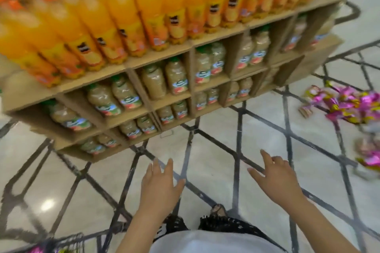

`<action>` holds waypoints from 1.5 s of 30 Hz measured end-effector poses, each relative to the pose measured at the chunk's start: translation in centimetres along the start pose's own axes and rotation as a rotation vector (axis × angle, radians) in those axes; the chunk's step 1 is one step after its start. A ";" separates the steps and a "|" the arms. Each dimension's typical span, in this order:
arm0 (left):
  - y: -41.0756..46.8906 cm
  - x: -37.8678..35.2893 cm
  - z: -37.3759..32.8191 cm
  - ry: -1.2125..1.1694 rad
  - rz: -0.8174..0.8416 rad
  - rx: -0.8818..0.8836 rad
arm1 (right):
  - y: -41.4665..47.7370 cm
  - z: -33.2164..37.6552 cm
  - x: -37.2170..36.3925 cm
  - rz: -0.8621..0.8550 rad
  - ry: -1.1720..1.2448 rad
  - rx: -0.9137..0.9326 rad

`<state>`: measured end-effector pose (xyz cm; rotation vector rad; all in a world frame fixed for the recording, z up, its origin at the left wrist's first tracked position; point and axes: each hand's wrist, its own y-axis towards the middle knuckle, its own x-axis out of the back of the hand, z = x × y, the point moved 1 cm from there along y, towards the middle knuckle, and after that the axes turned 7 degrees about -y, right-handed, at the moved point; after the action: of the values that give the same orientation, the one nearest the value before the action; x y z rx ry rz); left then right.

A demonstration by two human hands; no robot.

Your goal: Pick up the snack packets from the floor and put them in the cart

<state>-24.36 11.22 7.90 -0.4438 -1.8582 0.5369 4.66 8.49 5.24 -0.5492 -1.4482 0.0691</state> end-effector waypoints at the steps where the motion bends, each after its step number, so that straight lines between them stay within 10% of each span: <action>1: 0.5 -0.3 -1.8 0.018 0.016 -0.028 | -0.2 -1.7 0.2 -0.008 0.033 -0.045; 23: 15.9 -8.9 -42.5 0.509 0.435 -0.629 | 1.9 -30.4 -1.5 0.100 0.539 -0.872; 35: 24.0 -14.1 -73.8 0.686 0.396 -1.053 | 11.0 -46.5 3.2 -0.014 0.817 -1.192; 45: 22.5 -29.3 -88.3 0.714 0.473 -0.978 | 13.2 -66.9 -2.9 0.140 0.967 -1.260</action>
<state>69.62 27.26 -0.96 -1.5218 -1.1879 -0.2797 71.45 -1.94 -4.11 -1.4402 -0.3400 -0.9361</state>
